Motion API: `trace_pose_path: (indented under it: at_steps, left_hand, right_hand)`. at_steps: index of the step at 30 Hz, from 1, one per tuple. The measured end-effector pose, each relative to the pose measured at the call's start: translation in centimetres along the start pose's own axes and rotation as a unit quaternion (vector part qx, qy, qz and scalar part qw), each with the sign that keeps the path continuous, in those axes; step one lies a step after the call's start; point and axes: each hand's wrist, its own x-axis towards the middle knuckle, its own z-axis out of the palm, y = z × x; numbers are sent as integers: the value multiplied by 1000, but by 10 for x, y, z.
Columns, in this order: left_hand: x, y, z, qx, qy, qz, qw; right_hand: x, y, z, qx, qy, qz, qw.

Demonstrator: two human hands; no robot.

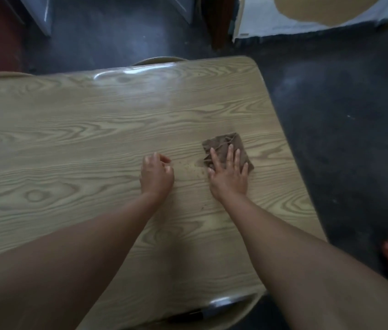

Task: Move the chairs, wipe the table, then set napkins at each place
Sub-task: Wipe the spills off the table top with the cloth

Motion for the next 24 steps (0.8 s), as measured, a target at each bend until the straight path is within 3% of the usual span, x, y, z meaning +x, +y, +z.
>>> trace_pose_path:
  at_steps: [4,10,13,15,20,24]
  left_hand:
    - [-12,-17,-19,8,-7,13,1000]
    - [-23,-49,-54,17,8,25,1000]
    - [-27,-65,-68,21,8,31,999]
    - [-29,-72,-73,26,4,39,999]
    - [-44,-85,-78,25,-27,43,998]
    - [-55,-96,-84,20,-52,46,997]
  right_hand:
    - [-36,-39,15,15,-20,-23,999]
    - [-80,-116,33,-40,-41,-206,977]
    - [-87,-116,36,-64,-25,-240,968]
    - [-82,-100,34,-73,-17,-204,976]
    - [-82,-51,26,-25,-34,1,999]
    - [-111,-42,38,-9,-37,76,996]
